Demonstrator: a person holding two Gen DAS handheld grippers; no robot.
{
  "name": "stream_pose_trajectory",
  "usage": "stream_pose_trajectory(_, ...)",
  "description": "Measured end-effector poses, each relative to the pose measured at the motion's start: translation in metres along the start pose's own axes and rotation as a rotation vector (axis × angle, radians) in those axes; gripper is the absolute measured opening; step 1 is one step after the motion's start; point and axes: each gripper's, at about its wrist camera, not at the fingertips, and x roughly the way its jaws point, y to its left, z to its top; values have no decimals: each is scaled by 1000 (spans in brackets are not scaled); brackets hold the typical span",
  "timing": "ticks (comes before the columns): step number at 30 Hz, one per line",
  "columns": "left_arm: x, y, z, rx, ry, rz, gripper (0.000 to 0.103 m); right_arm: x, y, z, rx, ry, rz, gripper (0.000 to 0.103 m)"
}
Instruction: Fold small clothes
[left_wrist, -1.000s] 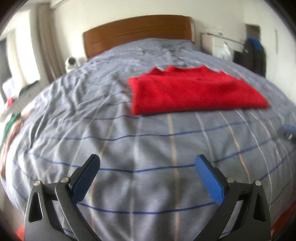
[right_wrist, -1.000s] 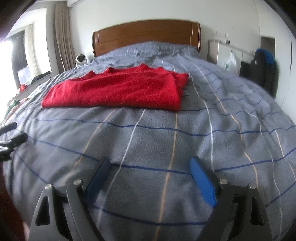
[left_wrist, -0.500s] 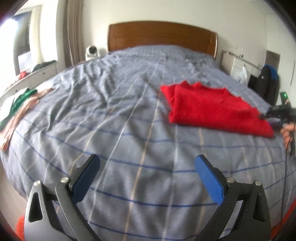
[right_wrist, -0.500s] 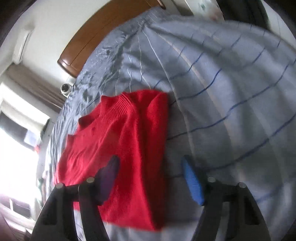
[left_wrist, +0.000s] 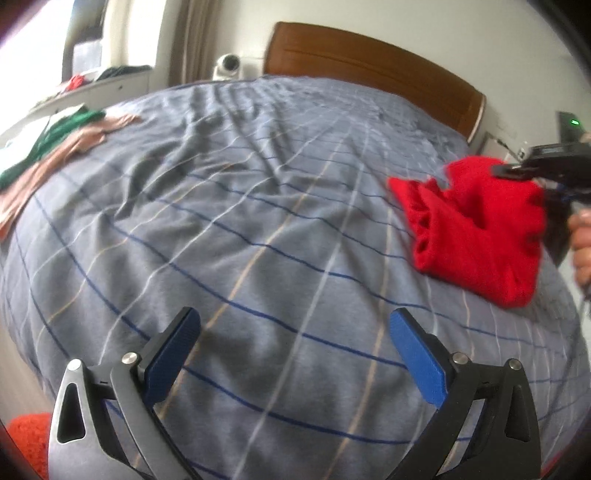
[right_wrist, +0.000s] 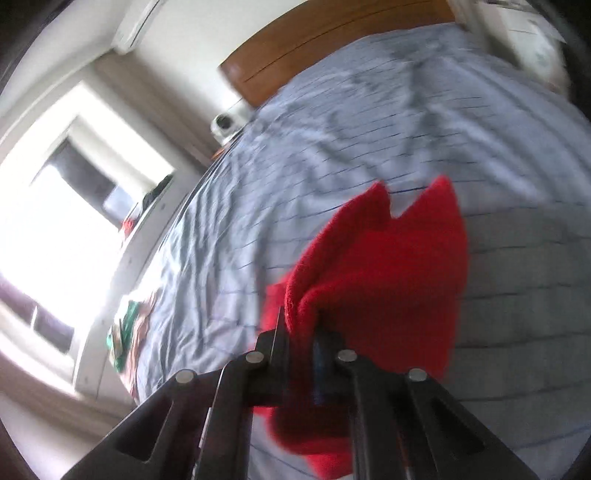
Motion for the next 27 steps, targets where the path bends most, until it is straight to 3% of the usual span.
stream_pose_trajectory(3,3,10,1,-20,12,9,102,54,27,-20,-92,72,-83,10)
stream_pose_trajectory(6,3,18,1,-38,20,14,102,84,35,-39,-109,172,-108,23)
stream_pose_trajectory(8,2,23,1,-56,28,7,102,68,39,-41,-94,147,-22,31)
stream_pose_trajectory(9,2,26,2,-71,34,-3,102,50,39,-38,-80,122,67,33)
stream_pose_trajectory(10,1,28,2,-81,37,-12,102,38,38,-33,-75,104,129,43)
stream_pose_trajectory(11,2,30,3,-96,41,-23,102,22,37,-29,-80,79,174,61)
stream_pose_trajectory(13,2,30,4,-117,44,-40,102,-9,30,-20,-122,2,159,69)
stream_pose_trajectory(15,3,28,5,-121,45,-49,102,-23,17,-15,-155,-26,20,68)
stream_pose_trajectory(16,3,26,5,-117,45,-51,102,-21,10,-16,-166,-3,-56,59)
stream_pose_trajectory(17,4,24,4,-109,46,-51,102,-17,8,-19,-177,15,-73,38)
stream_pose_trajectory(19,4,20,3,-90,47,-48,102,-7,15,-32,-217,26,-74,25)
stream_pose_trajectory(22,3,15,0,-60,45,-38,102,20,40,-64,-320,62,6,24)
stream_pose_trajectory(25,3,15,-2,-47,49,-30,102,61,56,-115,-492,251,-92,21)
stream_pose_trajectory(27,2,17,-2,-53,52,-34,102,54,66,-137,-612,252,-126,21)
